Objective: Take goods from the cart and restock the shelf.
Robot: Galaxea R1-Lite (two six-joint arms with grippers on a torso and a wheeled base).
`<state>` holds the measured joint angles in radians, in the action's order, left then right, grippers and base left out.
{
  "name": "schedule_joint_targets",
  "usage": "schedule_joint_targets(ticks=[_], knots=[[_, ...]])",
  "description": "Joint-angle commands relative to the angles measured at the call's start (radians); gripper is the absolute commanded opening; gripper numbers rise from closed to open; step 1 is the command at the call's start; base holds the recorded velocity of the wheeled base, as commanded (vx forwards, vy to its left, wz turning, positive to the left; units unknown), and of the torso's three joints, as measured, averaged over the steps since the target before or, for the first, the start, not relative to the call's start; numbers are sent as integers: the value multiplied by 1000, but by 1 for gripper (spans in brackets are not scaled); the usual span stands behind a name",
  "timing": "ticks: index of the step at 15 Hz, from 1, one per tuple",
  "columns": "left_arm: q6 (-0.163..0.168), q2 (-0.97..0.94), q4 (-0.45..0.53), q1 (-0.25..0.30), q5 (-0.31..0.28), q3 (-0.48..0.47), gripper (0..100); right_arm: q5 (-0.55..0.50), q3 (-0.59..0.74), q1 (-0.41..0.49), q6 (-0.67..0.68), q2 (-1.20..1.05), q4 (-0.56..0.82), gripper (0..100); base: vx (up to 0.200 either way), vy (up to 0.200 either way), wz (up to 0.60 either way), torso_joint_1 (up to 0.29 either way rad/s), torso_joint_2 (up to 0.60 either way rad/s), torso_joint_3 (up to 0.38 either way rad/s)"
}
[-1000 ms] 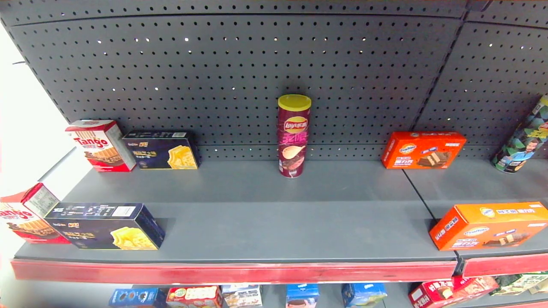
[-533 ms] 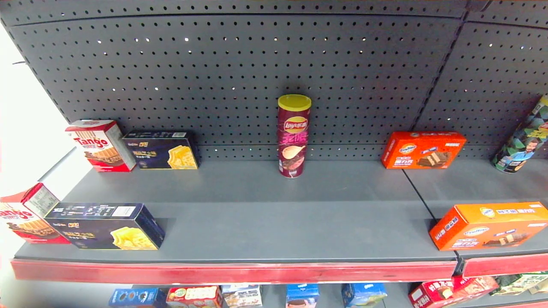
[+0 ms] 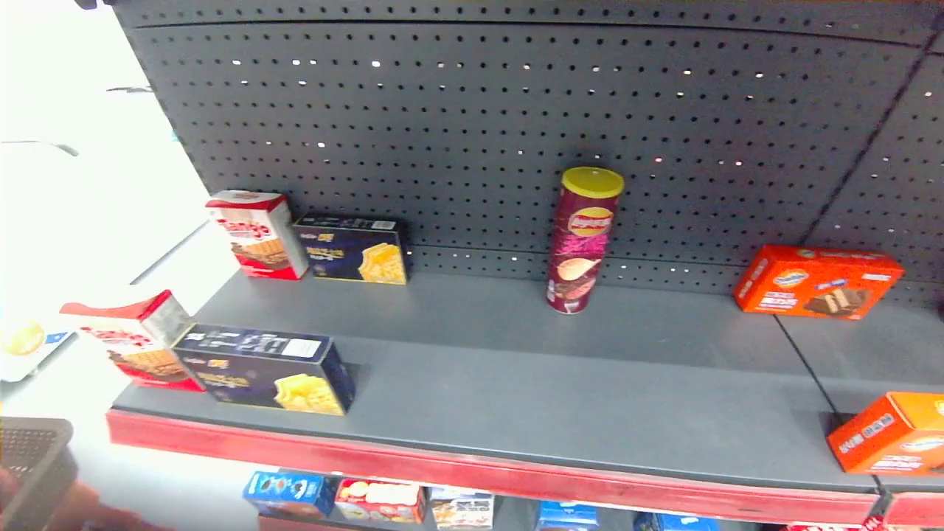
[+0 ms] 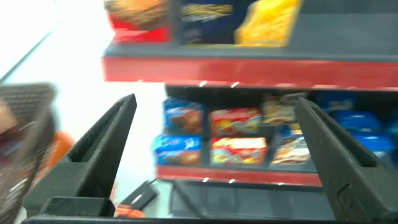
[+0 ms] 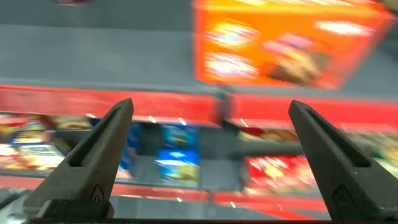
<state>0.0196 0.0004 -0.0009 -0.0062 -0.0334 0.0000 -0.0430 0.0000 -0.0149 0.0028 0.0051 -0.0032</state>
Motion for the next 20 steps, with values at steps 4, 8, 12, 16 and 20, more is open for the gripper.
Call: schedule_joint_targets(ticks=[4,8,12,16,20], knots=[[0,0,-1,0,0,0,100,0,0,0,0,-1,0,100,0,0,600,1,4,4],[0,0,-1,0,0,0,100,0,0,0,0,-1,0,100,0,0,600,5,-2,5],[0,0,-1,0,0,0,100,-3,0,0,2,-1,0,100,0,0,150,3,2,1],[8,0,-1,0,-3,0,100,-3,0,0,2,-1,0,100,0,0,0,0,0,0],[5,0,-1,0,-2,0,100,-3,0,0,2,-1,0,100,0,0,0,0,0,0]])
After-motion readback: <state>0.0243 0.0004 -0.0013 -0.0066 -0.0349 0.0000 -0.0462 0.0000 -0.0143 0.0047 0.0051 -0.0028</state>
